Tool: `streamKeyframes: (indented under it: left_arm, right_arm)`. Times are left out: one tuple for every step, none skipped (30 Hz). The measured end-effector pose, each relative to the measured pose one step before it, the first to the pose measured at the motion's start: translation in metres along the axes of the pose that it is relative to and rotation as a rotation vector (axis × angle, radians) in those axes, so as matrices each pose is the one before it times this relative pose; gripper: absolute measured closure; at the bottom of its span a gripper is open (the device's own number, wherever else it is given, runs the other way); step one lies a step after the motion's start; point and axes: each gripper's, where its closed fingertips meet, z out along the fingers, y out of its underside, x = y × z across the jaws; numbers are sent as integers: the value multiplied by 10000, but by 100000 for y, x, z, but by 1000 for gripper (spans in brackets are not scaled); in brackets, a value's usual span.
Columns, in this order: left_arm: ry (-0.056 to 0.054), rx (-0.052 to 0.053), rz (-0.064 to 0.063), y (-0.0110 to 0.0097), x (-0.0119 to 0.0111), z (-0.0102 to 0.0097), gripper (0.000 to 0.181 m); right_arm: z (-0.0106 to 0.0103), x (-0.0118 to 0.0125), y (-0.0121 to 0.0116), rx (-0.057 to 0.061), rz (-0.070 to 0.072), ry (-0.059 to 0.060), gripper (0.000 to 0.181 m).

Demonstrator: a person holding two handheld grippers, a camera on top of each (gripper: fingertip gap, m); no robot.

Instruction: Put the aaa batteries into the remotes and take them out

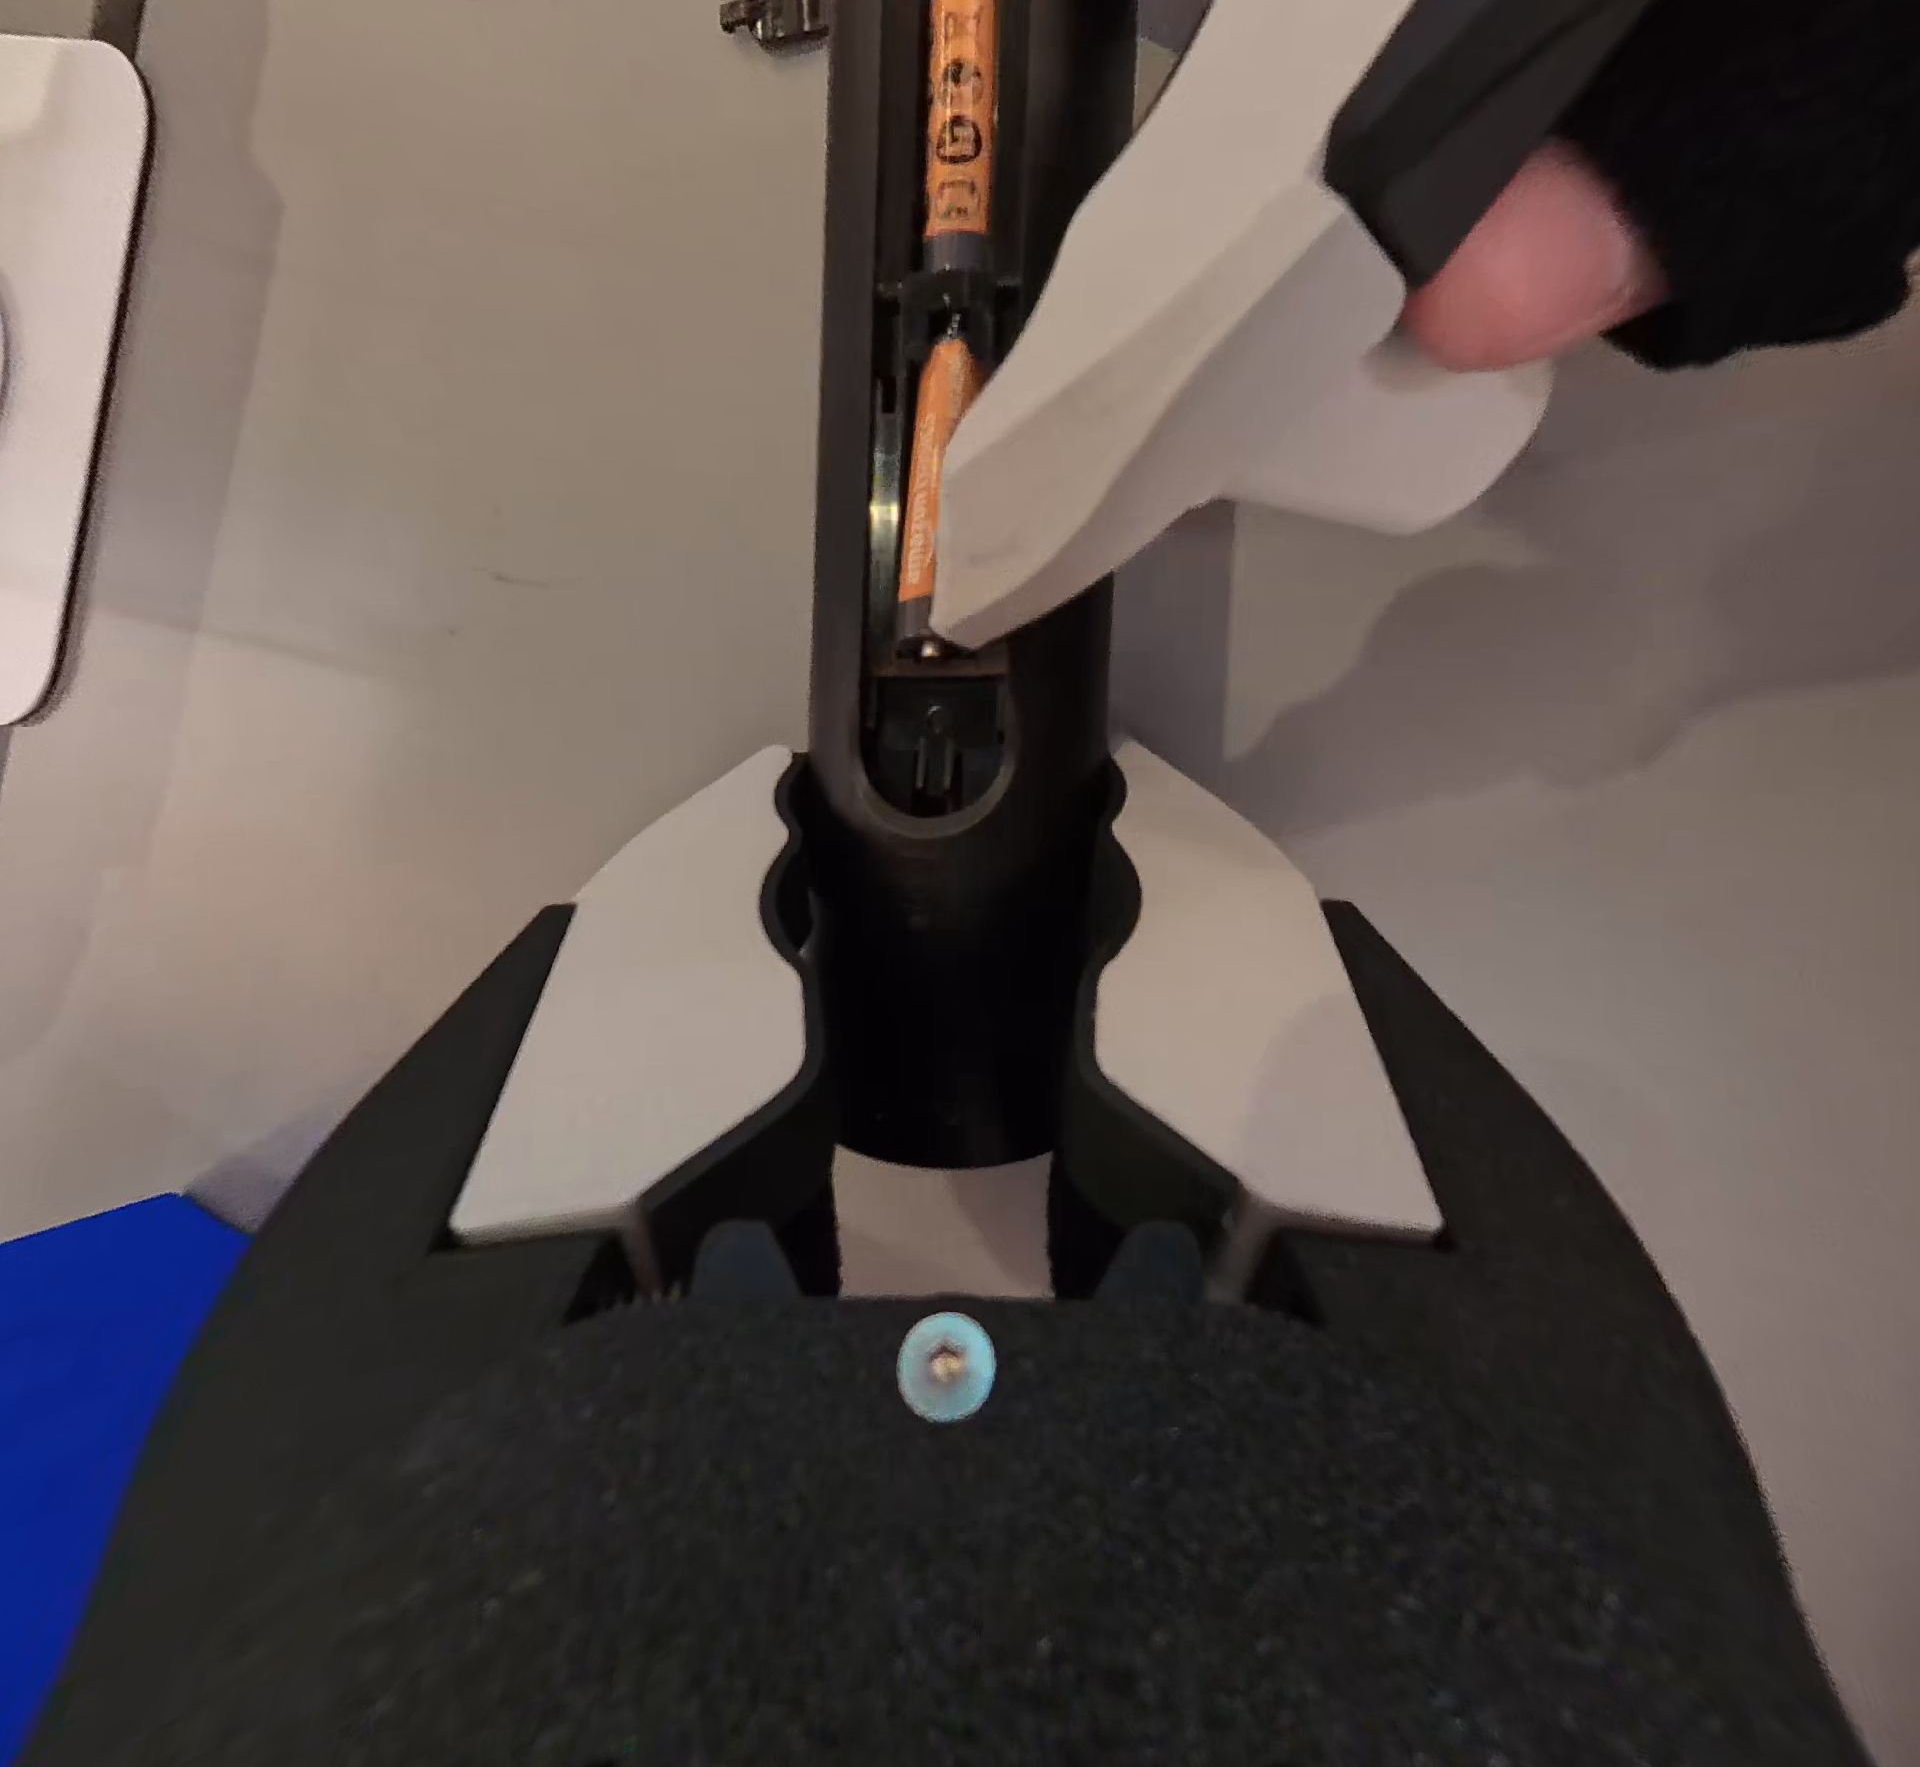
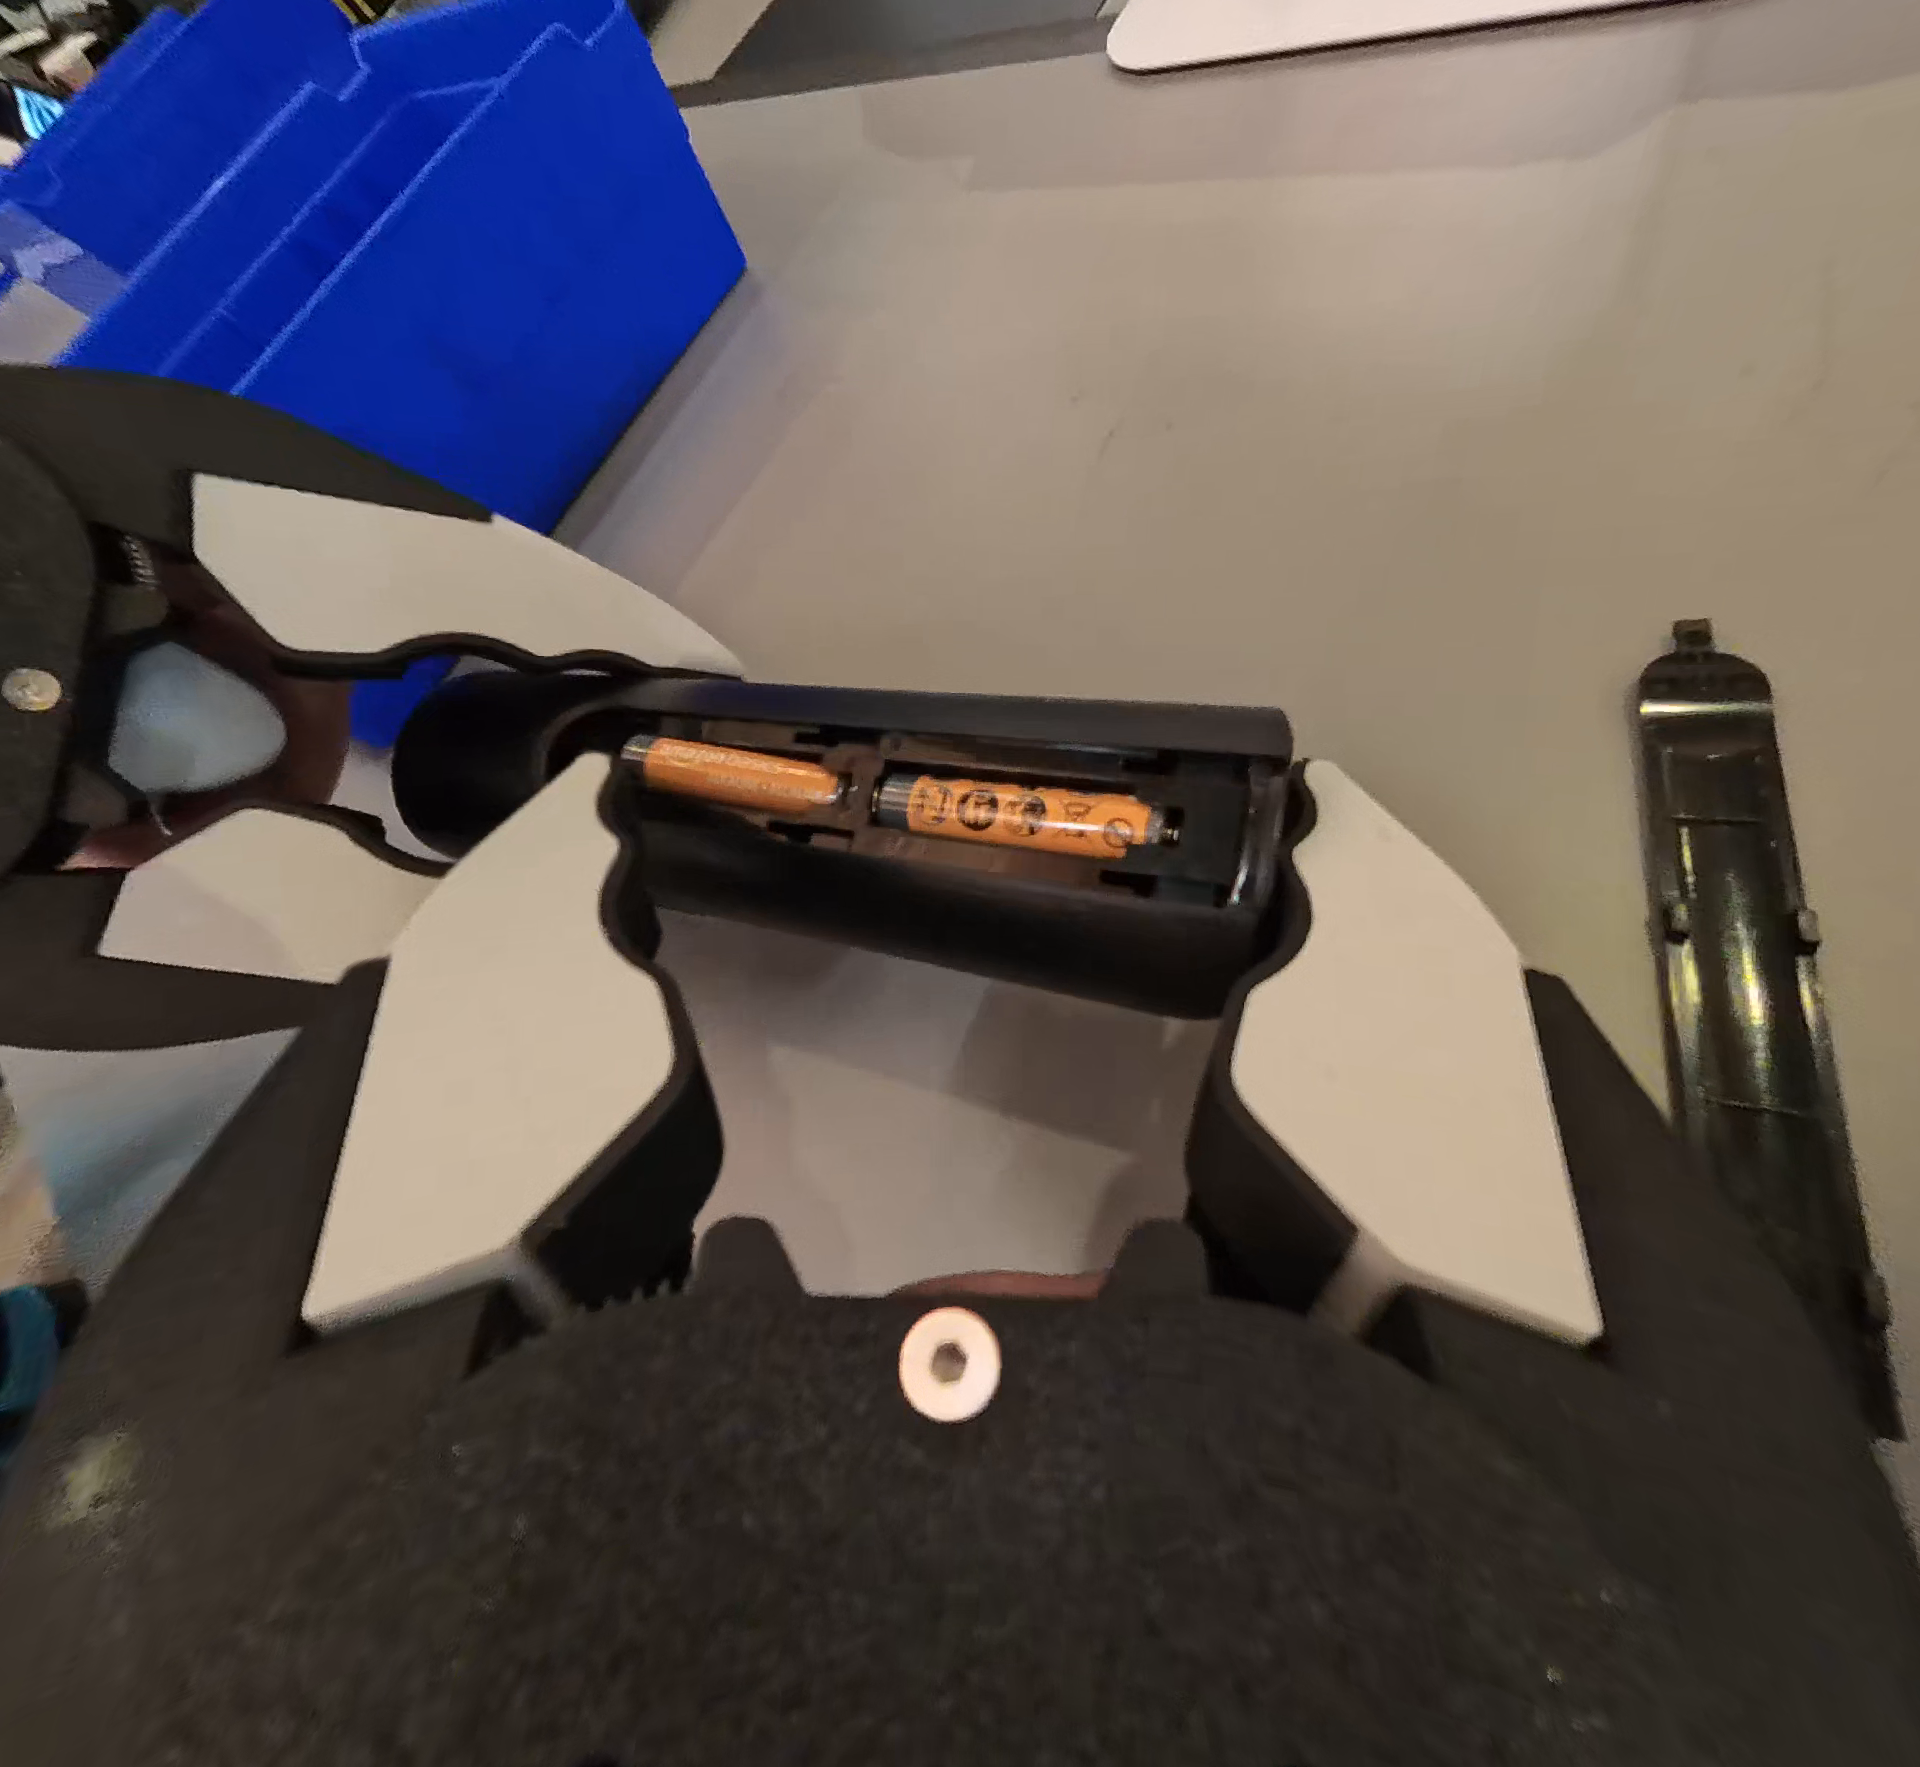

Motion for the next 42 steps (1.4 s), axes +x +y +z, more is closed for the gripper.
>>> streamKeyframes:
  left_arm:
    - [61,36,-36,-53,28,-7,131]
    - [-16,24,20,-25,-13,-6,131]
    - [4,-48,25,47,23,25,131]
    - [-5,5,-10,-26,-11,-5,131]
    - [-5,-6,6,-8,-6,29,131]
    - [22,-46,1,72,20,60,131]
    - [-111,84,29,-71,-128,-2,131]
    - [-58,79,1,-27,-35,43,131]
    - [120,-30,-95,112,134,146,131]
    - [38,3,-67,66,31,126,132]
    - [-10,-16,-3,92,8,109,132]
    - [29,-12,-15,17,45,40,132]
    - [-41,-8,-25,11,-14,48,132]
    - [96,13,-89,-48,159,37,132]
    - [-40,103,2,-186,-12,-90,132]
    - [-79,94,48,-160,-47,-160,132]
    - [76,-4,-27,-42,70,-81,131]
    - [48,70,-19,-60,-26,-65,131]
    - [-50,117,33,-70,-177,-97,131]
    - [1,71,30,-11,-129,-98,131]
    - [42,54,-26,7,-85,-68,130]
    - [-41,74,-65,23,-193,-89,131]
    - [-14,3,-54,160,-166,-45,130]
    - [-2,-38,-35,249,-123,-39,130]
    - [-52,10,-17,219,-136,-48,130]
    - [42,40,-15,214,33,-81,130]
    - [36,16,-15,238,71,-95,130]
    - [-30,-45,-17,331,24,-122,130]
    - [-50,-81,-15,392,29,-142,130]
    - [-42,-59,-24,395,78,-195,131]
    - [20,-44,-57,395,169,-205,131]
    - [31,-43,-101,406,204,-221,131]
    - [28,-13,-124,372,217,-214,131]
    - [24,14,-130,341,207,-207,131]
    - [3,28,-133,323,178,-196,131]
    - [26,31,-147,285,179,-187,131]
    - [19,65,-126,245,169,-171,131]
    - [49,78,-99,198,209,-148,131]
    - [95,66,-71,162,251,-121,130]
    - [61,45,-31,131,199,-84,130]
    - [33,8,-2,121,151,-67,131]
    - [23,-3,22,72,126,-39,131]
  right_arm:
    - [-63,58,-117,78,108,-39,70]
    - [-57,35,-75,43,31,-30,71]
    - [1,-11,8,-45,71,-17,72]
    - [15,29,-4,-7,-18,31,72]
    - [2,38,-48,22,-74,45,72]
    - [9,12,44,-63,-76,62,72]
    - [20,11,-34,-14,-62,43,72]
    - [-60,6,-182,81,-124,70,72]
    - [-25,-9,-31,-47,-264,145,72]
    - [34,33,50,-65,-119,113,72]
    - [52,59,-10,14,-73,77,72]
    - [150,295,266,-171,-96,219,75]
    - [148,44,-25,68,-72,-23,75]
    - [36,308,-26,27,225,123,80]
    - [-1,38,37,-39,94,-97,80]
    - [-147,-30,-177,71,47,-50,80]
    - [-140,-73,-159,46,-179,58,80]
    - [-113,-38,-84,16,-55,63,80]
    - [-165,-58,-186,122,33,-52,81]
    - [-176,-147,-142,70,6,-249,84]
    - [-265,-160,-195,61,73,-386,88]
    - [-410,49,-353,150,142,-346,92]
    - [-508,409,-380,115,32,-154,89]
    - [-638,599,-388,44,-182,-70,90]
    - [-756,963,-141,-155,-239,158,90]
    - [-728,716,-16,-263,-254,-32,95]
    - [-738,336,92,-298,-269,-267,104]
    - [-723,892,268,-356,-125,206,105]
    - [-610,1271,482,-470,-142,577,105]
    - [-357,1117,693,-585,-271,617,106]
    - [-31,944,1108,-844,-311,637,108]
    - [281,917,1374,-1014,-192,735,108]
    - [531,587,918,-740,-136,597,110]
    - [625,267,291,-316,-128,412,117]
    - [661,181,36,-188,-246,284,126]
    - [598,621,19,-330,-243,452,127]
    - [519,944,30,-466,-144,504,130]
    - [505,750,32,-503,-52,269,135]
    - [355,319,-33,-467,70,-77,141]
    - [158,31,-169,-241,173,-308,149]
    - [85,-12,-114,-183,150,-271,150]
    - [117,94,97,-262,-32,-121,148]
